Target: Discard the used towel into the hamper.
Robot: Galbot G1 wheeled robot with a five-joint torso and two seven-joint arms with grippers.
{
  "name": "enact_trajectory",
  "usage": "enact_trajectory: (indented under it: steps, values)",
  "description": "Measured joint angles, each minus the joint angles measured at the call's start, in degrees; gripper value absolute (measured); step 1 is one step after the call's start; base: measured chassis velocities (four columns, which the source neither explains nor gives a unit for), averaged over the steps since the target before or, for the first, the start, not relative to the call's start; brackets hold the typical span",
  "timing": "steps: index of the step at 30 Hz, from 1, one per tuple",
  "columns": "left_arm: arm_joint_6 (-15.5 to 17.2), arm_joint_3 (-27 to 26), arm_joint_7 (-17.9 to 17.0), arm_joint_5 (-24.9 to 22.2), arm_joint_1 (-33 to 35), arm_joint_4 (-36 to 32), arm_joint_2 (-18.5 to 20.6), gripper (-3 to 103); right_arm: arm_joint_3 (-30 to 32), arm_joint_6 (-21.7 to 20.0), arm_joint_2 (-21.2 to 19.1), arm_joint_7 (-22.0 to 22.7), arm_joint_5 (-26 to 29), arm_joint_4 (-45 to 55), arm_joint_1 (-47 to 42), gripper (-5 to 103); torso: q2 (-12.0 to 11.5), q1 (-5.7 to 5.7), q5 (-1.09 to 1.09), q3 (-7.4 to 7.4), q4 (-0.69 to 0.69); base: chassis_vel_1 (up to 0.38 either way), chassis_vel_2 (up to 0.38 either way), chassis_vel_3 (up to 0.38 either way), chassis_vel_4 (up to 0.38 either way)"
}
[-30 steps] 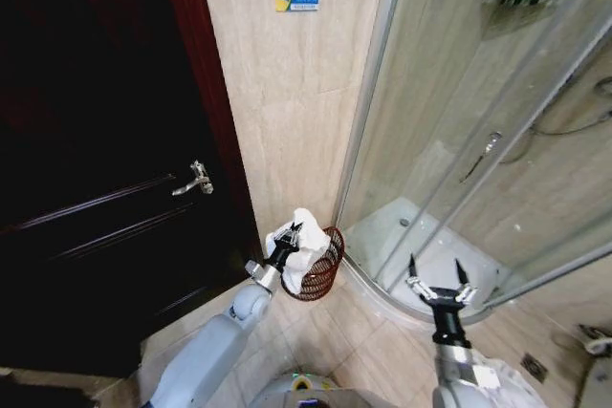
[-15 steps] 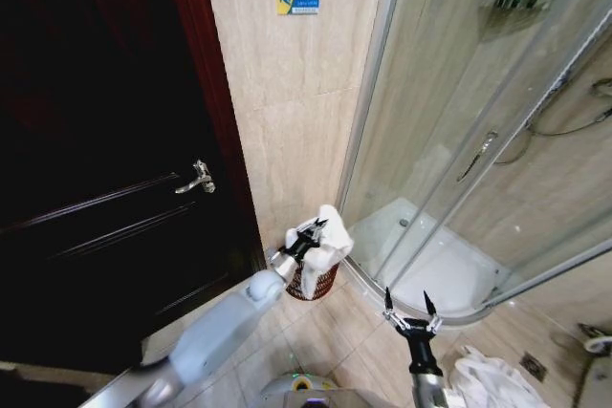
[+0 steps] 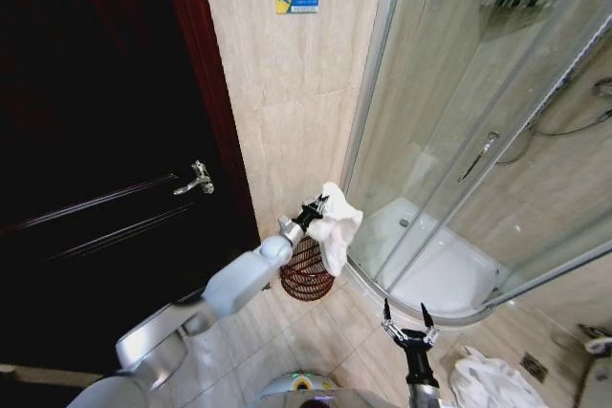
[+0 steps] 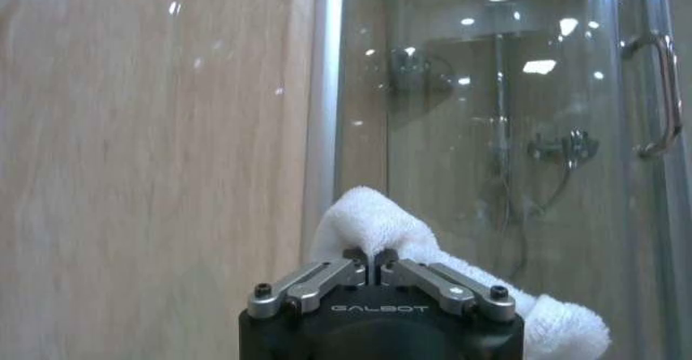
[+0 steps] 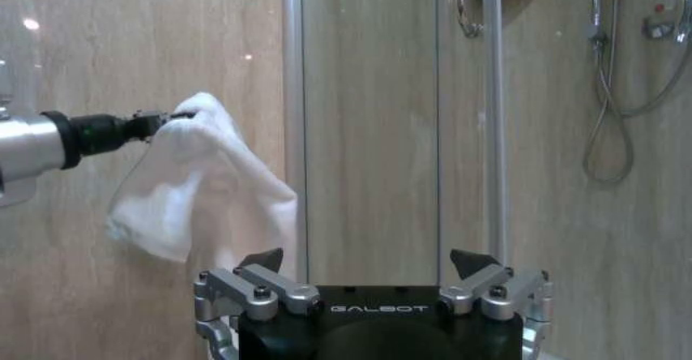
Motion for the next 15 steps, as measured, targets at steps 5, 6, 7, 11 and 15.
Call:
enact_trajectory:
  steps: [5, 6, 7, 11, 15]
  values:
    - [-0.67, -2.04, 1.33, -0.45, -2.33, 1.64, -0.19, 2, 0.87, -0.12, 0.0, 0.05, 0.51, 0.73, 0.06, 100, 0.0, 0.0, -0.01, -0.01, 0.0, 0.0, 0.0, 0.0, 0.0]
    - [-0.67, -2.04, 1.33, -0.45, -2.33, 1.64, -0.19, 2, 0.87, -0.12, 0.0, 0.05, 0.51, 0.73, 0.06, 100, 0.0, 0.0, -0.01, -0.01, 0.0, 0.0, 0.0, 0.0, 0.0]
    - [-0.62, -2.43, 1.41, -0.66, -2.33, 1.03, 0.16, 2, 1.03, -0.15, 0.0, 0.11, 0.74, 0.73, 0.03, 100, 0.0, 0.0, -0.01, -0.01, 0.0, 0.0, 0.0, 0.0, 0.0]
    - [-0.11, -2.91, 1.46, -1.15, -1.39, -1.63, 1.74, 2, 1.27, -0.25, 0.0, 0.28, 1.17, 0.81, 0.05, 100, 0.0, -0.01, 0.0, -0.01, 0.0, 0.0, 0.0, 0.0, 0.0]
    - [0.22, -3.01, 1.4, -1.19, 1.45, -4.49, 3.03, 2, 1.3, -0.33, 0.0, 0.3, 1.19, 0.9, 0.16, 100, 0.0, -0.01, -0.01, -0.01, 0.01, 0.0, 0.0, 0.0, 0.0]
